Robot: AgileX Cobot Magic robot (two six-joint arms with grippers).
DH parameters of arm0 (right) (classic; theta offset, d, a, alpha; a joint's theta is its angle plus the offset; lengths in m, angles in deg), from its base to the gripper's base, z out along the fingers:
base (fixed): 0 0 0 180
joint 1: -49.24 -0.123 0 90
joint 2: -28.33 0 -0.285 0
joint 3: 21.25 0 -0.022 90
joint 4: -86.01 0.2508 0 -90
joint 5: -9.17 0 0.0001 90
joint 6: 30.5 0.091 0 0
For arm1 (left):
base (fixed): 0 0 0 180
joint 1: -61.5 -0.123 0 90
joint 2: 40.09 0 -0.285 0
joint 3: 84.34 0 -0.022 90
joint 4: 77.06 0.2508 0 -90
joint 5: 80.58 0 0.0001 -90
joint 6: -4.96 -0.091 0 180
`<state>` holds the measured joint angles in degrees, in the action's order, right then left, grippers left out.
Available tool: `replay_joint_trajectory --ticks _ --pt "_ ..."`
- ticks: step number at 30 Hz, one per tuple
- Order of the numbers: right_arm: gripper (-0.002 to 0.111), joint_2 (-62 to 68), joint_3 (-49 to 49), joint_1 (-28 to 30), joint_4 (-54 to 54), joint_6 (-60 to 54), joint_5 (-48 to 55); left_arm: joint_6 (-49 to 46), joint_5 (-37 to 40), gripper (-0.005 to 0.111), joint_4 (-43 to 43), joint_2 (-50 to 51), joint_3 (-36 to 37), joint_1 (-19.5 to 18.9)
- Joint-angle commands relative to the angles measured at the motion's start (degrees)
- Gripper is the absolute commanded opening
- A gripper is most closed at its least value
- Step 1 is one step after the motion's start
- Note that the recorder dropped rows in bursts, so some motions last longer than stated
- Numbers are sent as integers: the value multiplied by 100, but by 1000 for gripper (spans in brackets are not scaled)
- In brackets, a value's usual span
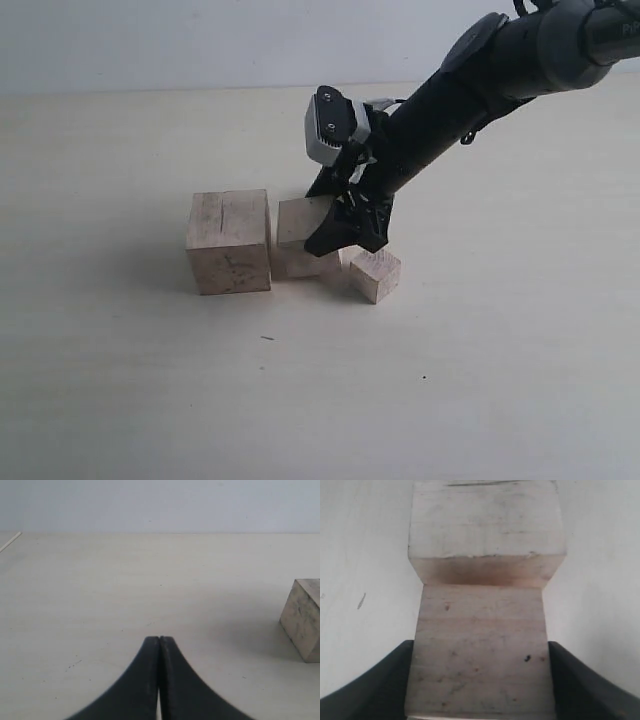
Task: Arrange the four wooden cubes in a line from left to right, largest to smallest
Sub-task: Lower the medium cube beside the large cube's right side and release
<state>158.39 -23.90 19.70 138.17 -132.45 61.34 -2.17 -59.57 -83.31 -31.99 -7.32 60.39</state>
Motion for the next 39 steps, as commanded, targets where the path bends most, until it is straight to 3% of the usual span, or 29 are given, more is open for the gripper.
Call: replay_joint_trajectory --ticks 1,6,25,39 --pt "0 84 7 19 185 -344 49 -7 -58 0 6 -31 19 -13" --pt "10 226 7 19 198 -468 24 -7 -58 0 6 -31 19 -13" --pt "67 362 7 19 933 -800 -110 -7 -58 0 6 -31 19 -13" --pt "72 362 7 19 912 -800 112 -7 -58 0 6 -31 19 -13"
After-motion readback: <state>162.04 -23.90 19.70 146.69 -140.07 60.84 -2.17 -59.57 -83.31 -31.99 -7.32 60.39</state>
